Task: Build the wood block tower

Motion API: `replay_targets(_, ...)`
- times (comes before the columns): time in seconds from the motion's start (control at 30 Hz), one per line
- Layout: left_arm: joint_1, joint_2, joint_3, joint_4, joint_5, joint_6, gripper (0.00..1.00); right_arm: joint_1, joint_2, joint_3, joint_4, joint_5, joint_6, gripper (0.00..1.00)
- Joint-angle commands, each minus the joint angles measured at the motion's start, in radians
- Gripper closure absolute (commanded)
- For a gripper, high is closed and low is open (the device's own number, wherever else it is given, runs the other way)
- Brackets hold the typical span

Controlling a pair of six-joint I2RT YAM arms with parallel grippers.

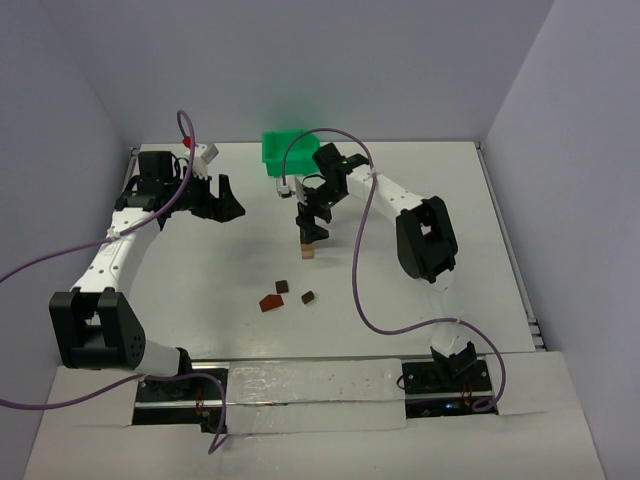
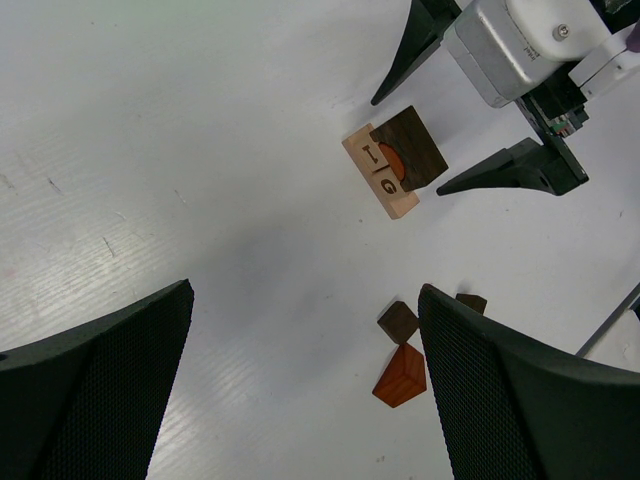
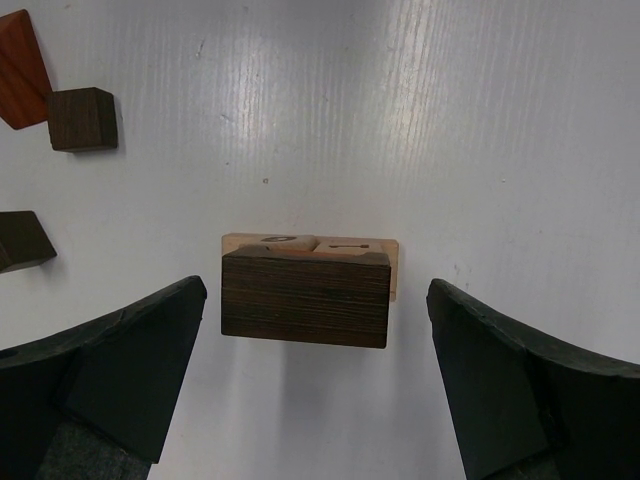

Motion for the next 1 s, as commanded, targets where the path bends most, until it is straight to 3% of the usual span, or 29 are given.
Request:
replay_targets(0.0, -0.007, -0.029, 0.034, 0.027, 0.012, 0.005, 0.01, 0.010, -0.071, -0.006, 0.030, 0.015, 0.004, 0.00)
replay_targets(0.97, -0.008, -0.054, 0.011, 0.040, -0.013, 0.004, 0.01, 0.005, -0.159, -0.077, -0.095, 0.151, -0.099, 0.00)
